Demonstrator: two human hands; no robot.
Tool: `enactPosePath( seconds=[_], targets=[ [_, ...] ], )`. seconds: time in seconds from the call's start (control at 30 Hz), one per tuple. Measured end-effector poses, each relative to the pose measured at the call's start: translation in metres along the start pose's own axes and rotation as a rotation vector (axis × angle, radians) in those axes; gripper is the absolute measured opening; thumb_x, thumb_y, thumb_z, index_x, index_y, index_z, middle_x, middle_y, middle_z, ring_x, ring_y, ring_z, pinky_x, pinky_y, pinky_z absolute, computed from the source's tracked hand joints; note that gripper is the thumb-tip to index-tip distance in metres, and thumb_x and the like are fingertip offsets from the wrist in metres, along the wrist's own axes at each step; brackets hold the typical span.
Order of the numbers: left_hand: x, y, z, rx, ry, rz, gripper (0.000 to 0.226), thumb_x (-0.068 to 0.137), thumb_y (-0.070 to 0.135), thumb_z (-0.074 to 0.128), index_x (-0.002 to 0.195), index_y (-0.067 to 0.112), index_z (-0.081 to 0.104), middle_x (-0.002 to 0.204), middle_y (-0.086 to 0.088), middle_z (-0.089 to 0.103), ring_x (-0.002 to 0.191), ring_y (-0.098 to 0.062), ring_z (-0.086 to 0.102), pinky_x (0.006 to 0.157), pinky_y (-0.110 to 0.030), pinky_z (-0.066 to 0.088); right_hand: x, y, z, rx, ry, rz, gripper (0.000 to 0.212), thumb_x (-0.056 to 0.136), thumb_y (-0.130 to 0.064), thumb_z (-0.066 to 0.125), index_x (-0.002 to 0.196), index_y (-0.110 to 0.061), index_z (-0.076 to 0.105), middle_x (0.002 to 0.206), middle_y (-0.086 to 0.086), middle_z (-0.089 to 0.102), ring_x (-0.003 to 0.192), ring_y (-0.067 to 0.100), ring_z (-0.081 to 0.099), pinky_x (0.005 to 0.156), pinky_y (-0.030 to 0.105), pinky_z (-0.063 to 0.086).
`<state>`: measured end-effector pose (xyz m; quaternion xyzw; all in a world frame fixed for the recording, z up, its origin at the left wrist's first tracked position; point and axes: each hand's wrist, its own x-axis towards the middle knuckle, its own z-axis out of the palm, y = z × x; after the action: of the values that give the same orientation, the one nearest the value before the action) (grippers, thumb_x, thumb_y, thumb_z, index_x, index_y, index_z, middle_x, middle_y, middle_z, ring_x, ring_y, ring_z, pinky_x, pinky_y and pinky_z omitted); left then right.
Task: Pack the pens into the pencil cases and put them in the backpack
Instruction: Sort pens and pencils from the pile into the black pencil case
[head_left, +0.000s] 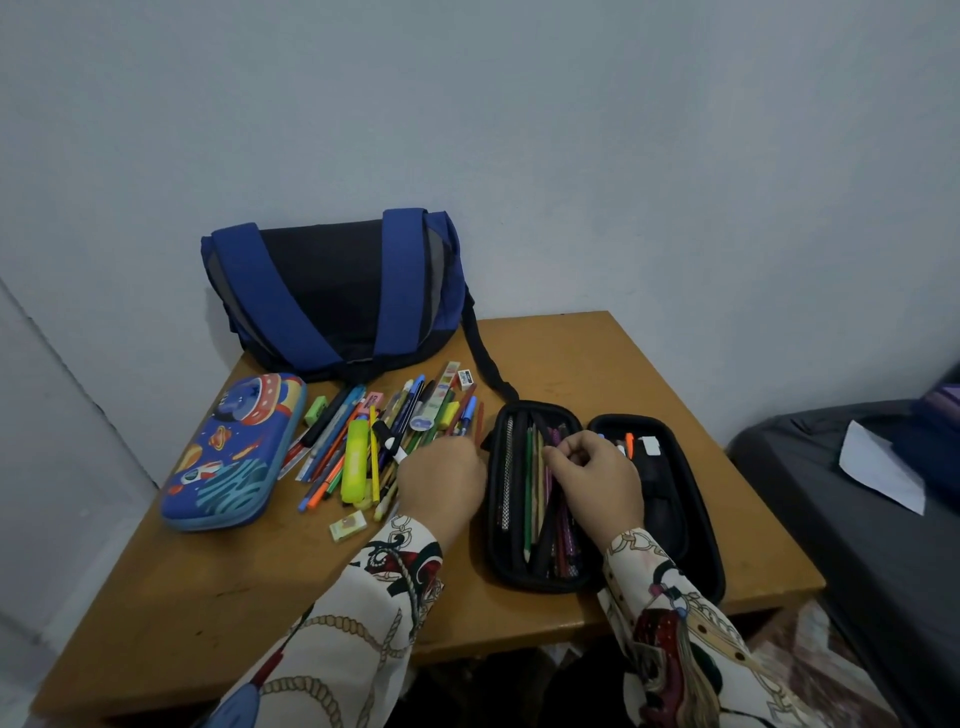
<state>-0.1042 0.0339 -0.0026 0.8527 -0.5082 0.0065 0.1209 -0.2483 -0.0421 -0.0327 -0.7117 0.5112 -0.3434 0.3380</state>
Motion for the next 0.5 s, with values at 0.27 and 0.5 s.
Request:
enactPosePath(
  seconds=[0.27,0.5],
  targets=[
    [-0.019,0.022,-0.008,-0.179,-0.052,0.095,0.034,0.097,0.037,0.049,0.070,0.016,0.053,0.062,0.002,0.054,0.057,-0.016,0.053,0.051,-0.028,0.041,0.000,-0.001,0.000,0.007,0.011,0.012,0.023,0.089,-0.035,0.064,0.071,-0.021,0.059,0.062,-0.006,0.055,0.061,0.011,0.054,0.058,0.026,0.037],
    [-0.020,0.025,0.004,-0.196,-0.047,0.179,0.028,0.100,0.040,0.044,0.090,0.022,0.062,0.079,0.004,0.057,0.066,-0.015,0.053,0.054,-0.028,0.037,0.000,-0.001,0.000,0.013,0.010,0.015,0.023,0.089,-0.035,0.063,0.071,-0.022,0.058,0.062,-0.006,0.056,0.061,0.012,0.054,0.056,0.026,0.037]
  ],
)
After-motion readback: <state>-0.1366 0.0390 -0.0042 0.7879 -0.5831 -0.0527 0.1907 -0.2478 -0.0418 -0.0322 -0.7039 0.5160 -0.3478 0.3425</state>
